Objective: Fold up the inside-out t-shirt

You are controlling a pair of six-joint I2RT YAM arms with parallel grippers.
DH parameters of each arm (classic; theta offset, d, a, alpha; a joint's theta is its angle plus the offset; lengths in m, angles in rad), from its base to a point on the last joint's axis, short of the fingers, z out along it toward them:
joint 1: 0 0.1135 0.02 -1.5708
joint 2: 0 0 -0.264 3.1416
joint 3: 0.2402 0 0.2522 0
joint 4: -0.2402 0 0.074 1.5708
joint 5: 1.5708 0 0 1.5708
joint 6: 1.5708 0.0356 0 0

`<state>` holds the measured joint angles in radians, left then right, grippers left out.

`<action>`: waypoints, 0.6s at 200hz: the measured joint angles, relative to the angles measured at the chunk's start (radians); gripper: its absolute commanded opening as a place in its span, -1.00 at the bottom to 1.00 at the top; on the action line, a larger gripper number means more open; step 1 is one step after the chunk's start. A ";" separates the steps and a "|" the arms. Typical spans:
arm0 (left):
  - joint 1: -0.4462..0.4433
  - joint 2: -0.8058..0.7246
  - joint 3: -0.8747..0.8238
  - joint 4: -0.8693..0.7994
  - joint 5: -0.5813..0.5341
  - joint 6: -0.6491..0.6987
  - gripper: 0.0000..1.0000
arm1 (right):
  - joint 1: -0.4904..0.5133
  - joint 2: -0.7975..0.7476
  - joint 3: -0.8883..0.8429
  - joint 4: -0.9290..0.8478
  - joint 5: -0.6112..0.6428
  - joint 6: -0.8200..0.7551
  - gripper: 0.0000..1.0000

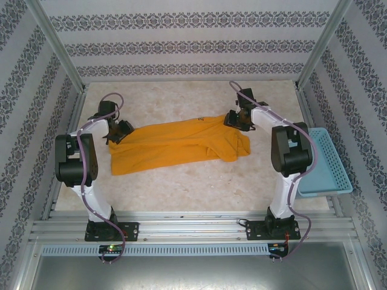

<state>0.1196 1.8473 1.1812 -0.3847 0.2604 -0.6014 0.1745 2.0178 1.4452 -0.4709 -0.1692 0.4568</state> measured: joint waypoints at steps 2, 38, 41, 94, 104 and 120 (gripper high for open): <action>0.000 0.001 -0.001 0.000 0.000 0.000 0.01 | 0.000 0.005 0.002 0.000 0.001 0.000 -0.11; 0.000 0.025 -0.010 0.000 -0.003 0.000 -0.02 | 0.000 0.047 0.023 -0.049 0.019 0.000 -0.57; 0.000 0.028 -0.010 0.000 -0.005 0.000 -0.02 | 0.000 0.048 0.026 -0.052 0.021 0.003 -0.63; 0.000 0.034 -0.010 0.003 -0.024 0.008 -0.12 | 0.005 0.049 0.077 -0.068 0.042 -0.012 -1.00; 0.000 0.035 -0.010 0.003 -0.026 0.009 -0.13 | 0.005 0.048 0.083 -0.072 0.045 -0.012 -1.00; 0.000 0.035 -0.010 0.003 -0.029 0.012 -0.13 | 0.005 0.048 0.093 -0.080 0.054 -0.012 -0.76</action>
<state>0.1196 1.8824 1.1709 -0.3820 0.2317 -0.5892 0.1795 2.0659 1.5379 -0.5507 -0.1154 0.4450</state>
